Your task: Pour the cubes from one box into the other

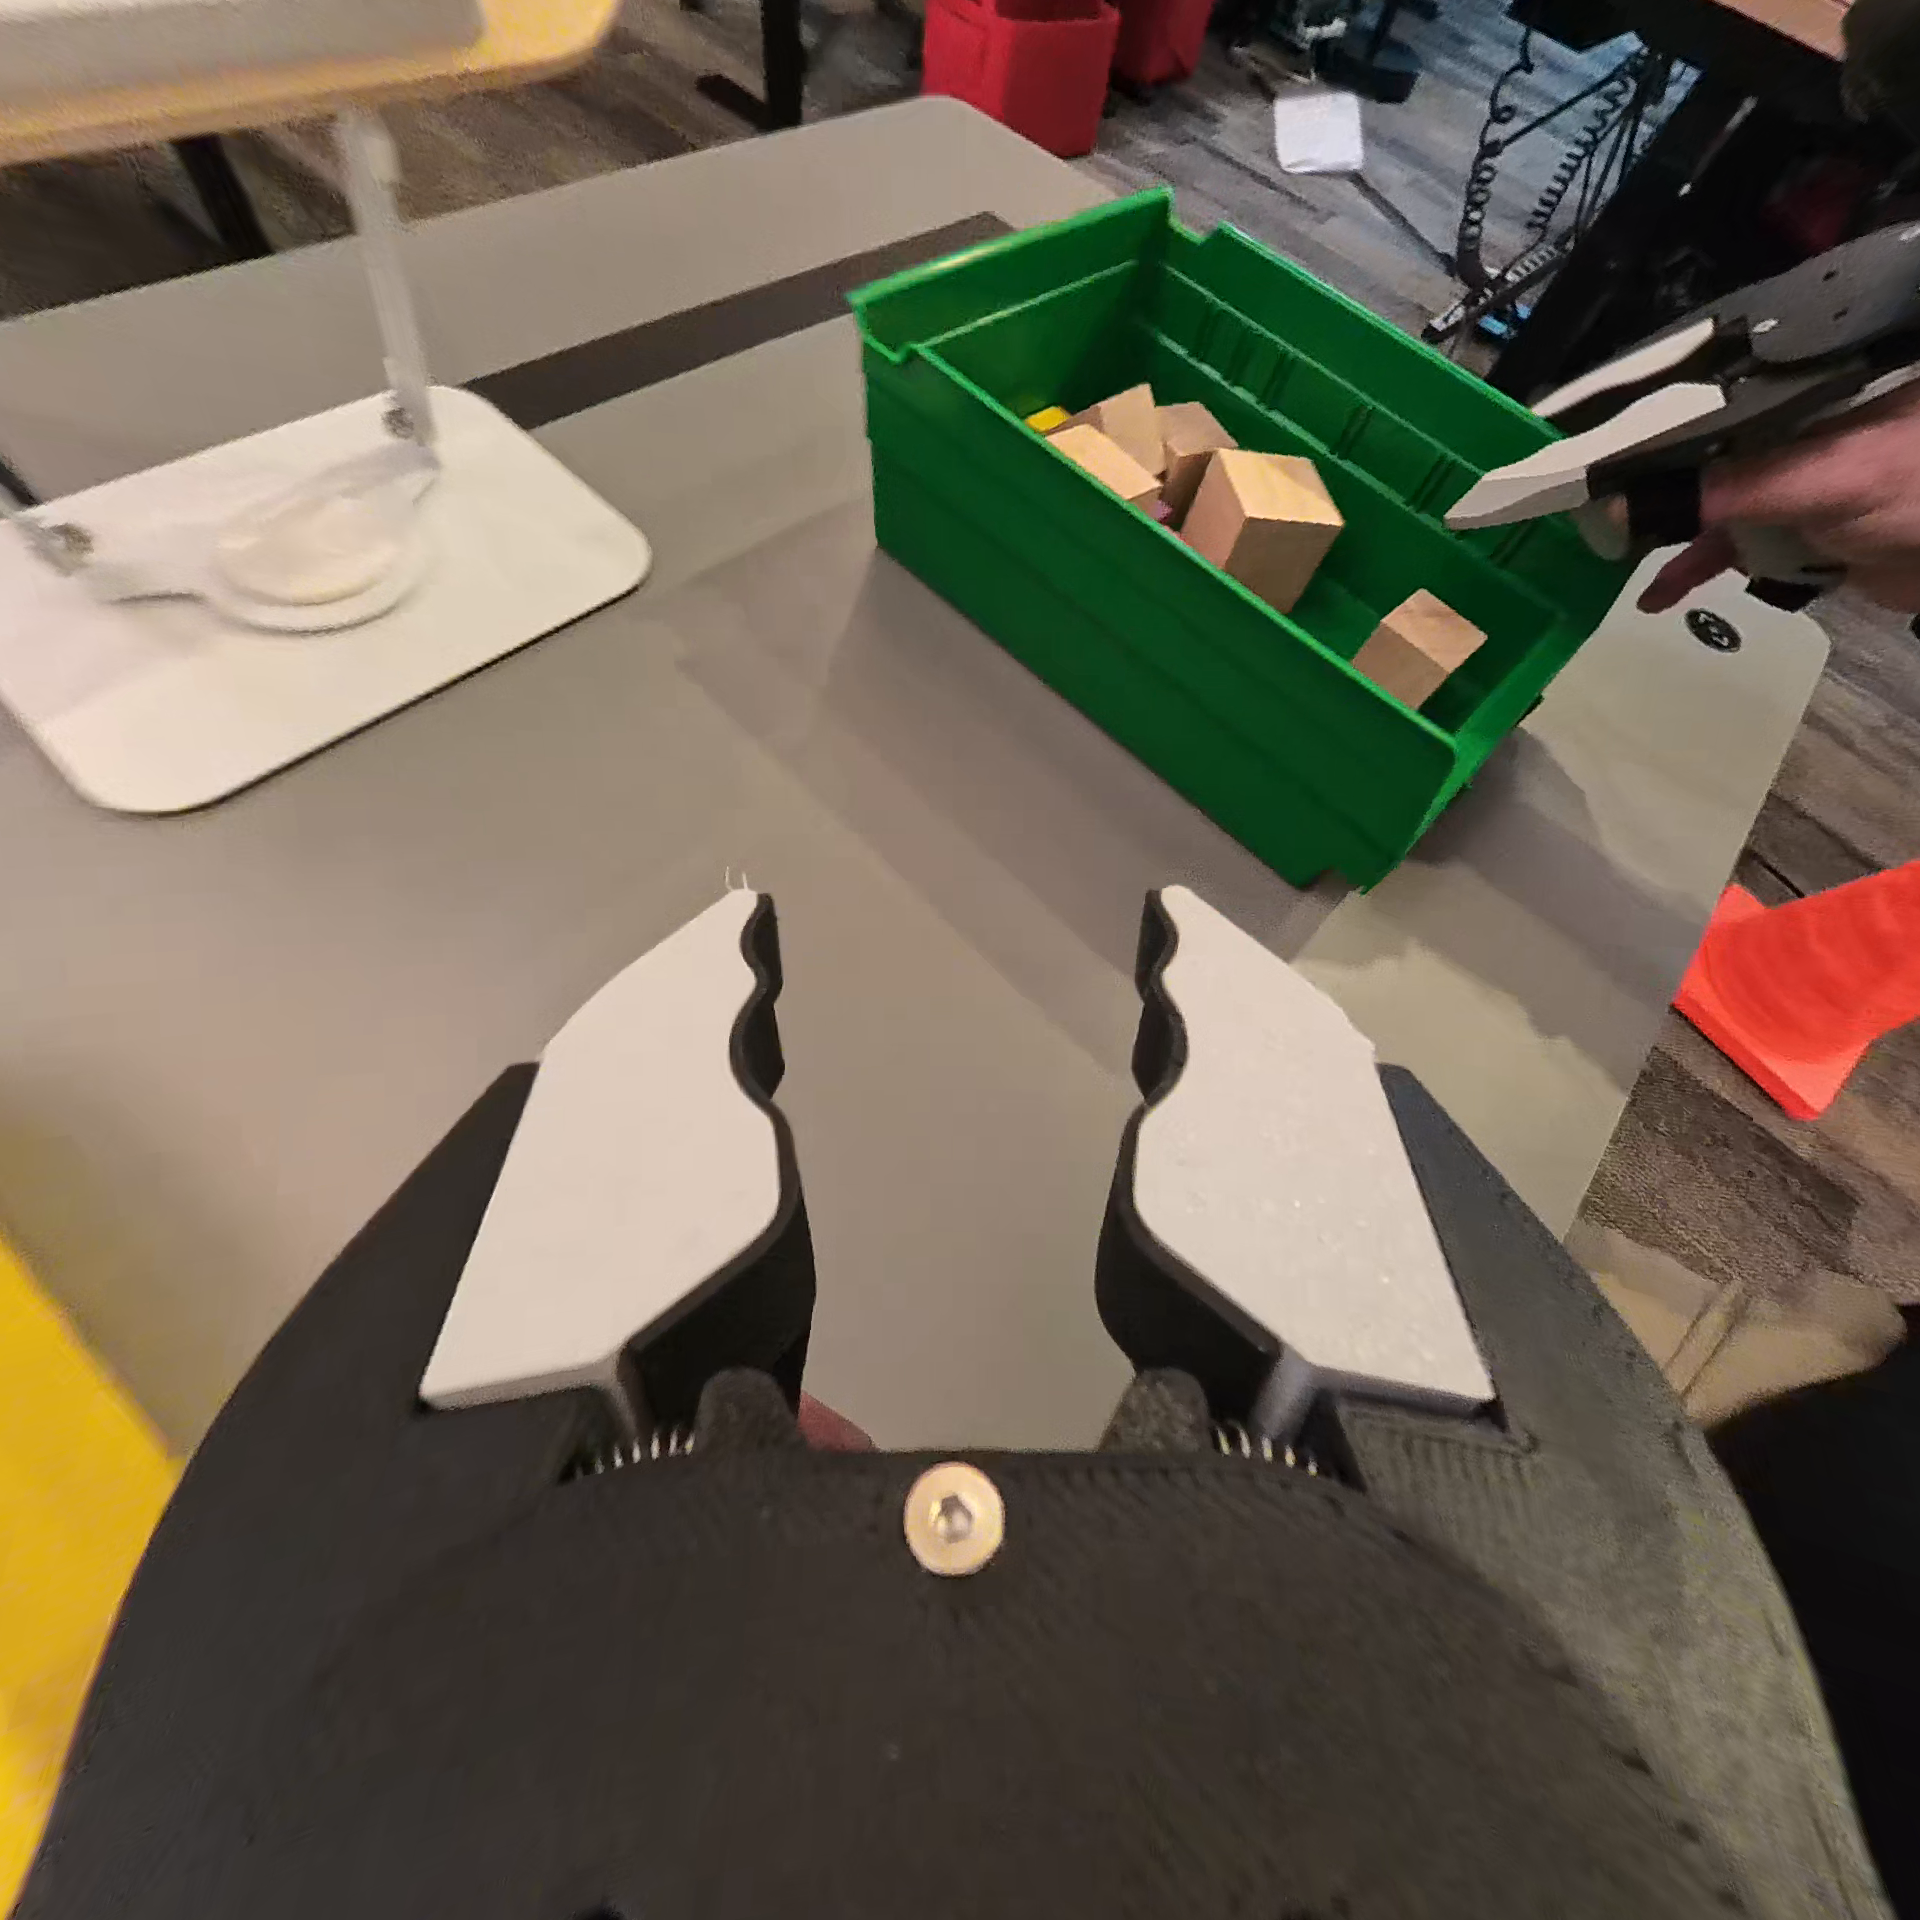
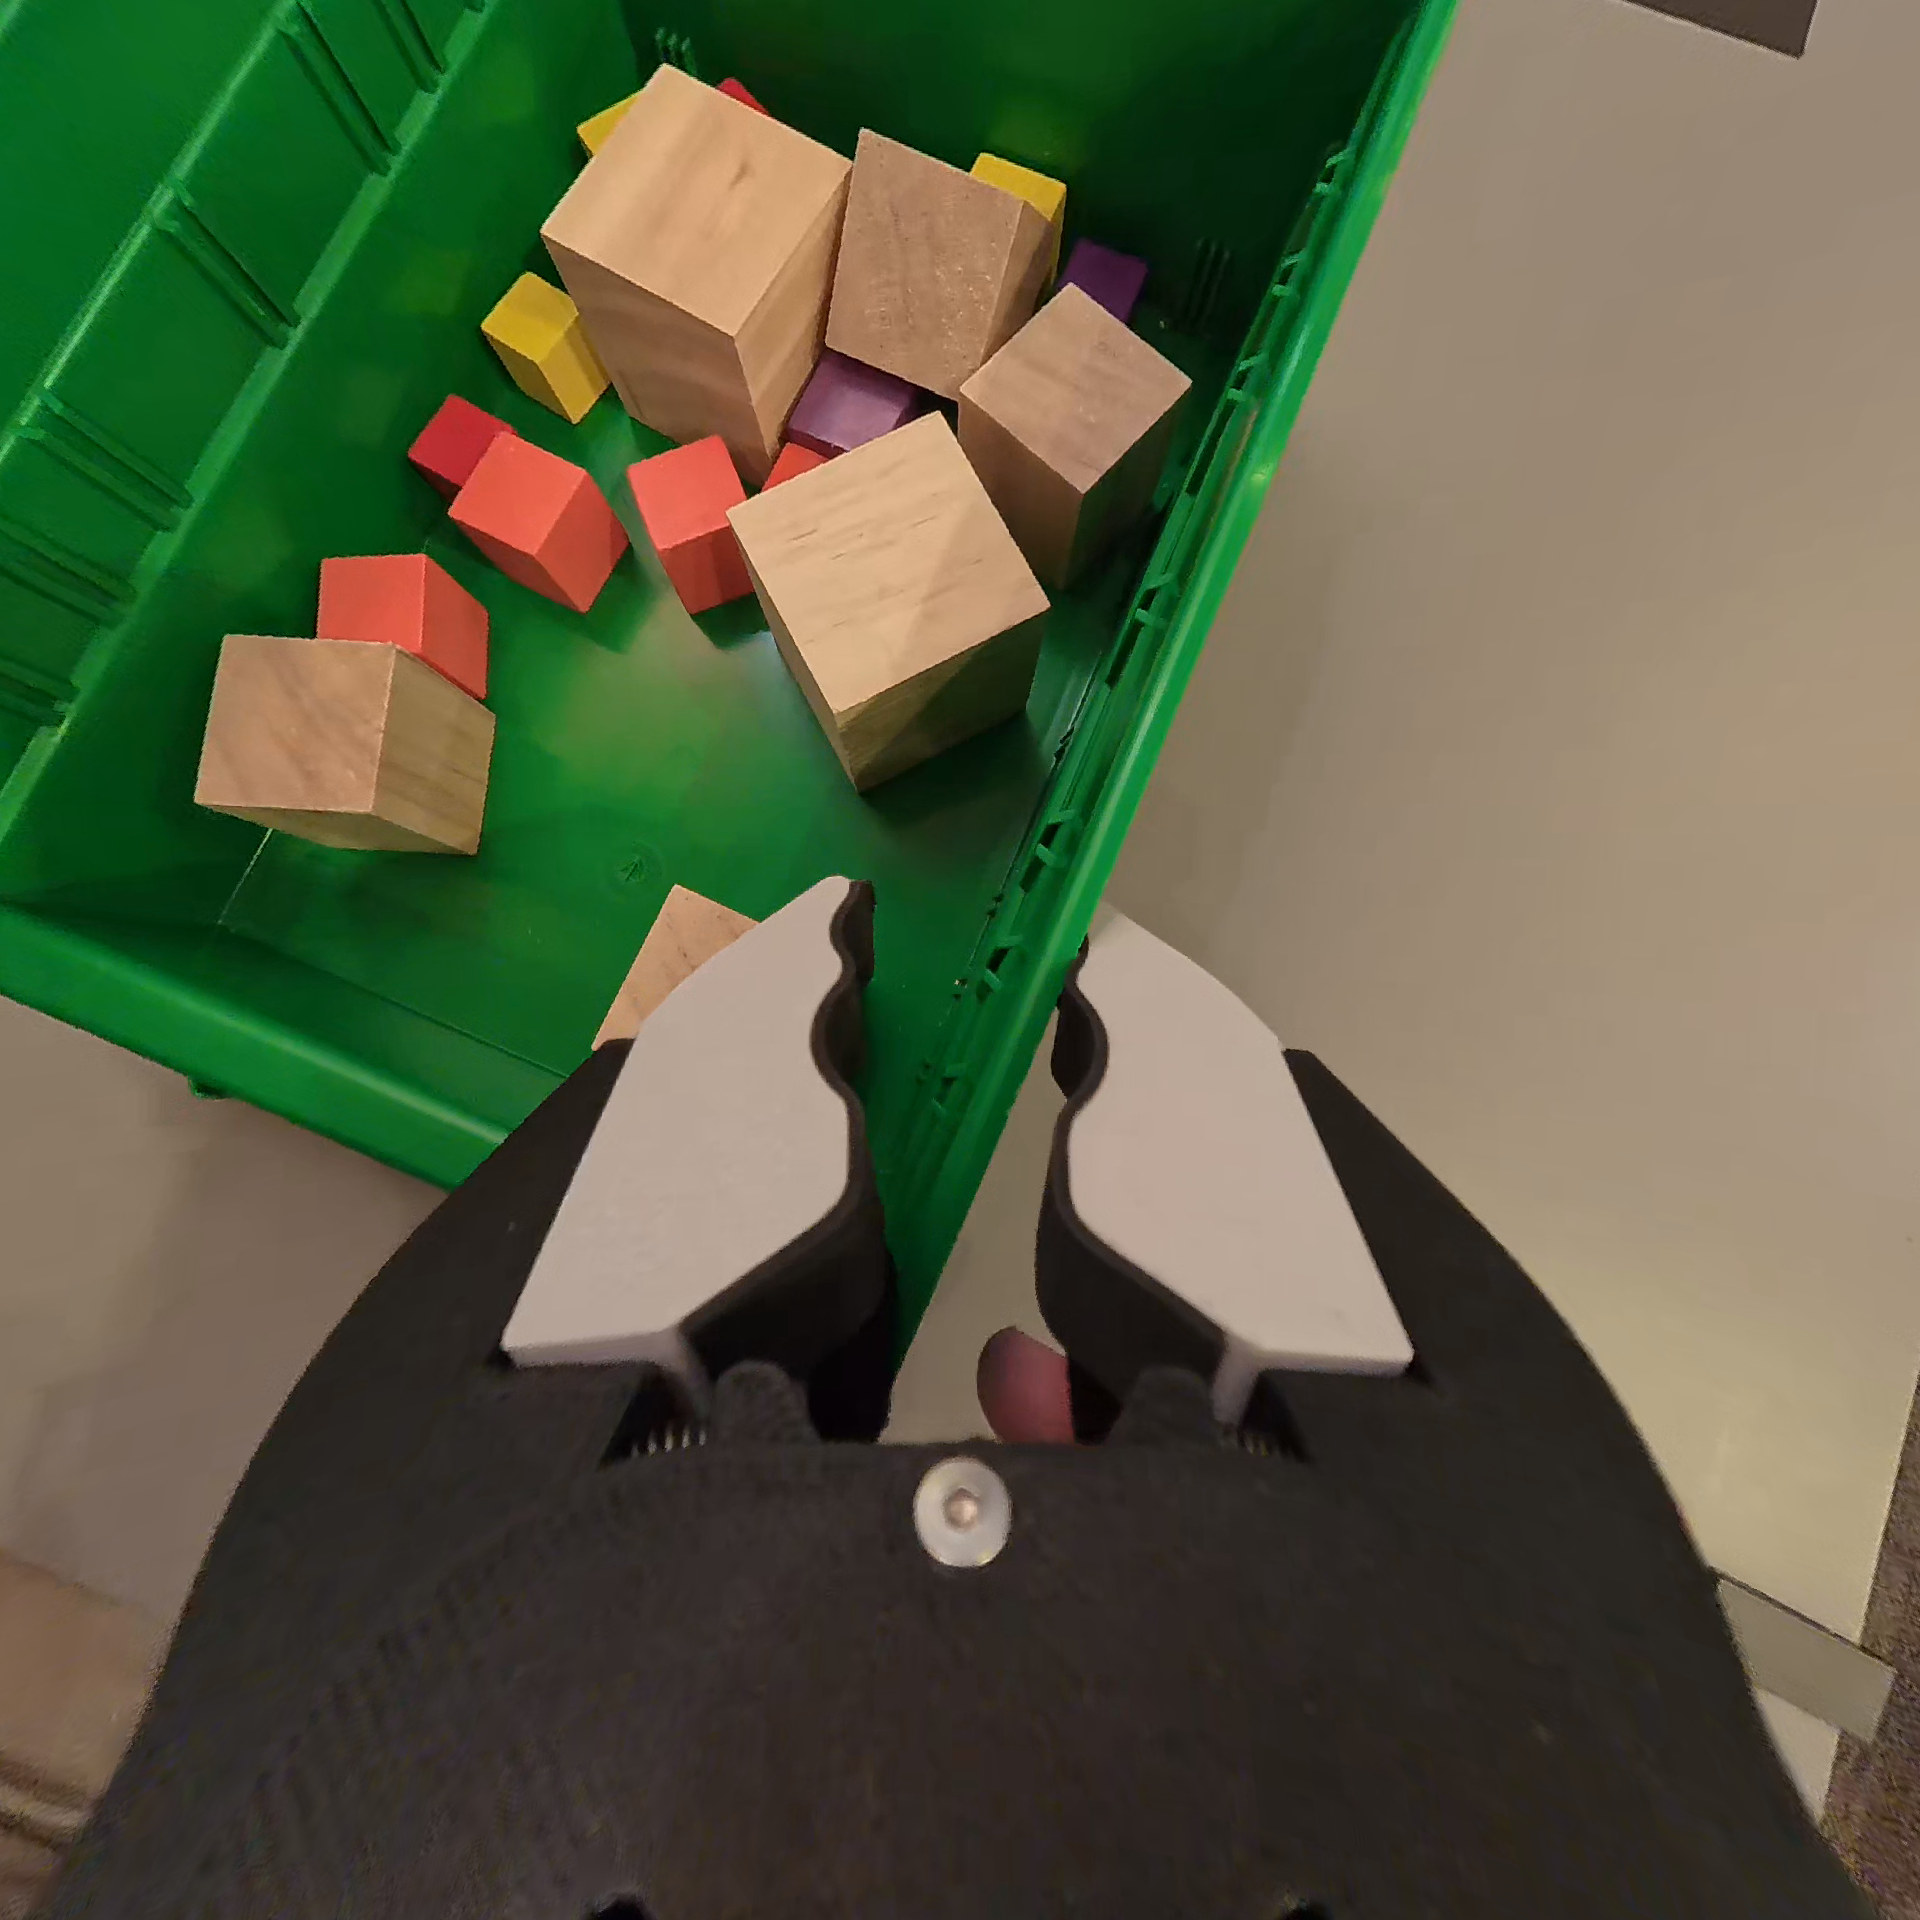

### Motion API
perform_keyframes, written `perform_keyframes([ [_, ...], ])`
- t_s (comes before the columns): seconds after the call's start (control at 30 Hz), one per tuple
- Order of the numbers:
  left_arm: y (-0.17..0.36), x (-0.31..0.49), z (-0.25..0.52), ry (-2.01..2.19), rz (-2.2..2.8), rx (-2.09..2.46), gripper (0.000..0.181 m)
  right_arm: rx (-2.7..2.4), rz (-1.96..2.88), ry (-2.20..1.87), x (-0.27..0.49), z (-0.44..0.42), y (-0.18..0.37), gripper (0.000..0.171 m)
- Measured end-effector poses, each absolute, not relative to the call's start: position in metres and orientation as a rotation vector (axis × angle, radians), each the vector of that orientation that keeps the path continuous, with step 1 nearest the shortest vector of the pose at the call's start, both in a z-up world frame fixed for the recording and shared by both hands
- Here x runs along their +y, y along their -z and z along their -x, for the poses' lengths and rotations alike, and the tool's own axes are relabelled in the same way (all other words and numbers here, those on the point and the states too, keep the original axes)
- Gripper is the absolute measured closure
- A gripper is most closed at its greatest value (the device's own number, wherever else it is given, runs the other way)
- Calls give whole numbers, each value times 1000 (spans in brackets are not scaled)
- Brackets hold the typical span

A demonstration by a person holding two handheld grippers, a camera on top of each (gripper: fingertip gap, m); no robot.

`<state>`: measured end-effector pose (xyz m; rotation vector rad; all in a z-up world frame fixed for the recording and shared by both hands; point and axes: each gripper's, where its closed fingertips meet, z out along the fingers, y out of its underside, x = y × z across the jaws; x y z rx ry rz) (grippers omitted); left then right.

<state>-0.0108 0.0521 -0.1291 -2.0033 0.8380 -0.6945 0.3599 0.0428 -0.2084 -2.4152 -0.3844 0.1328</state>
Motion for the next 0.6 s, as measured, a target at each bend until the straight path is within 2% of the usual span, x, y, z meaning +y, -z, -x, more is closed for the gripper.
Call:
perform_keyframes([
  [0.13, 100, 76, 95, 438, 1989, 691, 116, -360, 2415, -108, 46, -365, 209, 151],
  [0.27, 86, 102, 222, 102, 2017, 441, 116, -344, 2405, -90, 50, -371, 208, 161],
  [0.37, 117, 113, 324, -220, 2139, 318, 112, -360, 2405, -62, 53, -376, 209, 166],
  [0.47, 167, 108, 394, -380, 2322, 255, 106, -412, 2405, -30, 55, -376, 209, 168],
  [0.6, 206, 96, 418, -332, 2452, 224, 107, -437, 2409, -36, 55, -374, 209, 168],
])
